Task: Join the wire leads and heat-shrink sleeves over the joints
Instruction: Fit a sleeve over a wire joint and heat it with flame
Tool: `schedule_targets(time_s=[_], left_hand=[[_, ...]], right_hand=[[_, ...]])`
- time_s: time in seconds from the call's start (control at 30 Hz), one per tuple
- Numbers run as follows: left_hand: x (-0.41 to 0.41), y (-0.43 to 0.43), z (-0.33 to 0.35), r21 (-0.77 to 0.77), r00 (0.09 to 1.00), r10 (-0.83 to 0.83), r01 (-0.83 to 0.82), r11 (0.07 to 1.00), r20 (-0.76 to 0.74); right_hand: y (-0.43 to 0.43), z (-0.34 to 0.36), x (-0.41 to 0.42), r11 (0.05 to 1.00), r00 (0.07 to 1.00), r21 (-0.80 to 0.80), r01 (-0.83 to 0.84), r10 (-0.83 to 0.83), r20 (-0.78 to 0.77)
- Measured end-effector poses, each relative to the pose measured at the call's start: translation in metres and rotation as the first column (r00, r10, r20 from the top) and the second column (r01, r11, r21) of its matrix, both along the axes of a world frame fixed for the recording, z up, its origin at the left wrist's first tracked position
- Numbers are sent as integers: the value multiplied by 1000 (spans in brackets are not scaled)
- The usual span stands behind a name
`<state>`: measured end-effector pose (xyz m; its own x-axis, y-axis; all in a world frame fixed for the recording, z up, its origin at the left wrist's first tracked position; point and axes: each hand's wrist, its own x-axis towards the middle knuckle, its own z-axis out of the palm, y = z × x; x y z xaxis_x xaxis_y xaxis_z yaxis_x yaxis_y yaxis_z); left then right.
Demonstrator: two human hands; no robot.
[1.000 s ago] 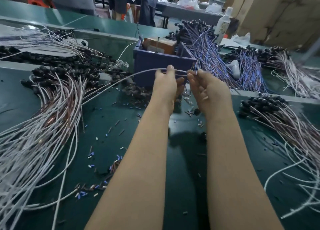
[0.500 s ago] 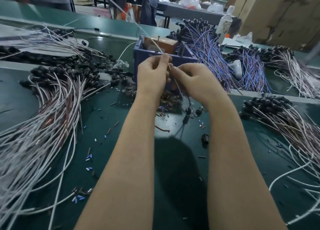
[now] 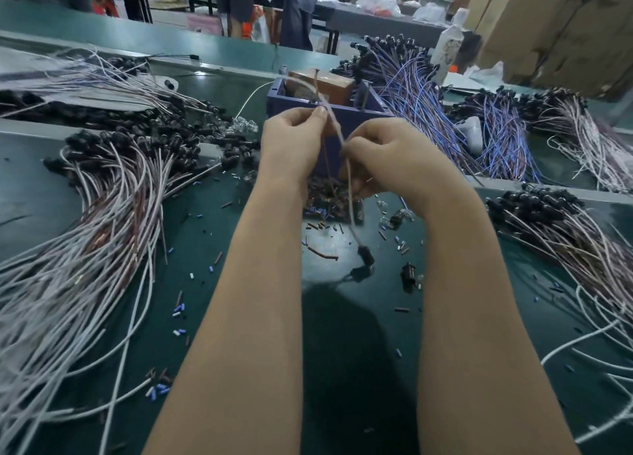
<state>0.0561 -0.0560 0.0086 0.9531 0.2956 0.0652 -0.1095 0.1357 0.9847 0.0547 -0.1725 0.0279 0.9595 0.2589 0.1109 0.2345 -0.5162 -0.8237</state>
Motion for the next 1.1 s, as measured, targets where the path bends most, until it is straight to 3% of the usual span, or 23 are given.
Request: schedule_targets(time_s=[0.1,0.2,0.33,0.4,0.43,0.53,0.6,0.7,0.77,0.83,0.87,0.97,1.1], left_hand=[[-2,0,3,-178,998,-60,56,982,-19],[-3,1,2,-309,995,-95,87,947,-11],[2,3,1,-67,996,-86,88,994,28],[1,5,2,68,990,-125,121,990,61],[-1,6,3,147,982,-176,164,975,73],[-7,5,5,458,910,-415,374,807,-11],[-9,0,3,564,859,-498,473,677,-122],[-7,-4,-3,583,845,-494,510,633,-203],[-7,-3,-6,496,815,-509,574,651,-275],[-8,-1,-7,373,794,-509,606,703,-333],[-8,1,-8,374,817,-464,571,731,-341],[-1,8,-11,564,937,-229,343,751,-264],[8,12,-17,498,989,-22,94,862,-149]], right_hand=[[3,2,-11,972,951,-53,-229,212,-227],[4,-1,-14,933,897,-128,-337,277,-344],[-4,-3,-11,969,911,1,-245,231,-341],[-7,-3,-2,963,958,269,-15,92,-273],[-9,-2,4,902,966,418,107,4,-257],[-15,-3,16,701,956,657,277,-134,-260],[-20,-5,18,655,953,692,302,-184,-241],[-25,-9,18,627,944,709,322,-267,-192],[-27,-10,18,647,936,684,337,-306,-172],[-28,-13,20,729,925,574,373,-340,-169],[-28,-15,21,780,922,493,384,-347,-170],[-26,-17,20,878,917,266,397,-366,-161],[-21,-18,19,933,935,108,342,-328,-133]])
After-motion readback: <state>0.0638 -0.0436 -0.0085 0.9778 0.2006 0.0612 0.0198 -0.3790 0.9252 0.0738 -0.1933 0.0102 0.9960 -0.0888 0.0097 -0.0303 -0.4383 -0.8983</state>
